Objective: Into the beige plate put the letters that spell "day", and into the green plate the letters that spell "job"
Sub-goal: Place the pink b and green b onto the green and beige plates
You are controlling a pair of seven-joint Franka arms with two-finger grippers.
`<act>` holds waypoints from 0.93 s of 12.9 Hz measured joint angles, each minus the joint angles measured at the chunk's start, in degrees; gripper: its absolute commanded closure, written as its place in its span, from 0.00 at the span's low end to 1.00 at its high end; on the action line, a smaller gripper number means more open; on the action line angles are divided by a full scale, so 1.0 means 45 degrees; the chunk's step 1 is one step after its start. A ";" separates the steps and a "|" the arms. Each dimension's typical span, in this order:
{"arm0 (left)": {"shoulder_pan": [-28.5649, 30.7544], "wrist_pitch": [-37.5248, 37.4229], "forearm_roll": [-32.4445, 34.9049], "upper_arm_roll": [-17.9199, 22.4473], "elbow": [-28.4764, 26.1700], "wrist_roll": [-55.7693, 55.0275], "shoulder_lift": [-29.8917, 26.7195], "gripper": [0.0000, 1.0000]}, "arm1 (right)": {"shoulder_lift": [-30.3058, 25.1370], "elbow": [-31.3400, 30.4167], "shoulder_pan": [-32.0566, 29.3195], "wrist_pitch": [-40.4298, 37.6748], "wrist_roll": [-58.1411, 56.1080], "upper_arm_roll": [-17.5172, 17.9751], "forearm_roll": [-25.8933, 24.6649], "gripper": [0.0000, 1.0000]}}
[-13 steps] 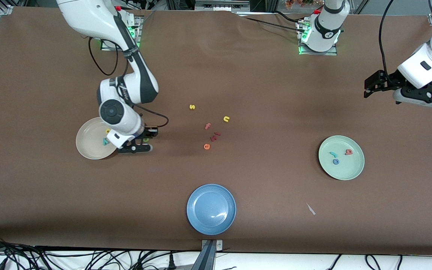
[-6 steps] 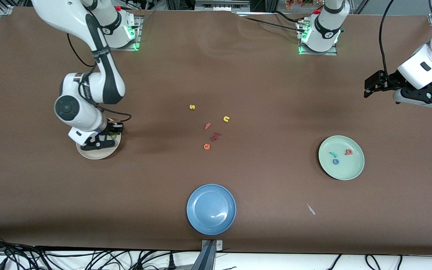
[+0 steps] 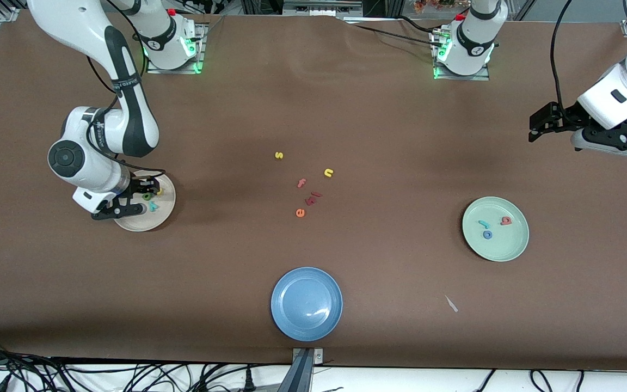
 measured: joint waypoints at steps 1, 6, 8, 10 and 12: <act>-0.0028 0.0000 0.0025 -0.0001 0.0066 0.0000 0.0052 0.00 | -0.0005 0.0291 0.0056 -0.0488 0.0023 0.0028 0.0007 0.00; -0.0032 0.0000 0.0061 0.0011 0.0133 0.0000 0.0182 0.00 | -0.0020 0.2216 0.0385 -0.2892 0.1136 0.0130 0.0021 0.00; -0.0032 -0.0001 0.0064 0.0021 0.0146 0.0000 0.0193 0.00 | -0.0015 0.2582 0.0725 -0.3435 0.1616 0.0164 0.0021 0.00; -0.0033 -0.0003 0.0066 0.0026 0.0154 0.0000 0.0195 0.00 | -0.0003 0.2995 0.1088 -0.4267 0.1959 0.0171 0.0019 0.00; -0.0032 -0.0005 0.0067 0.0027 0.0158 0.0000 0.0197 0.00 | -0.0064 0.3504 0.1346 -0.4936 0.2312 0.0224 -0.0017 0.00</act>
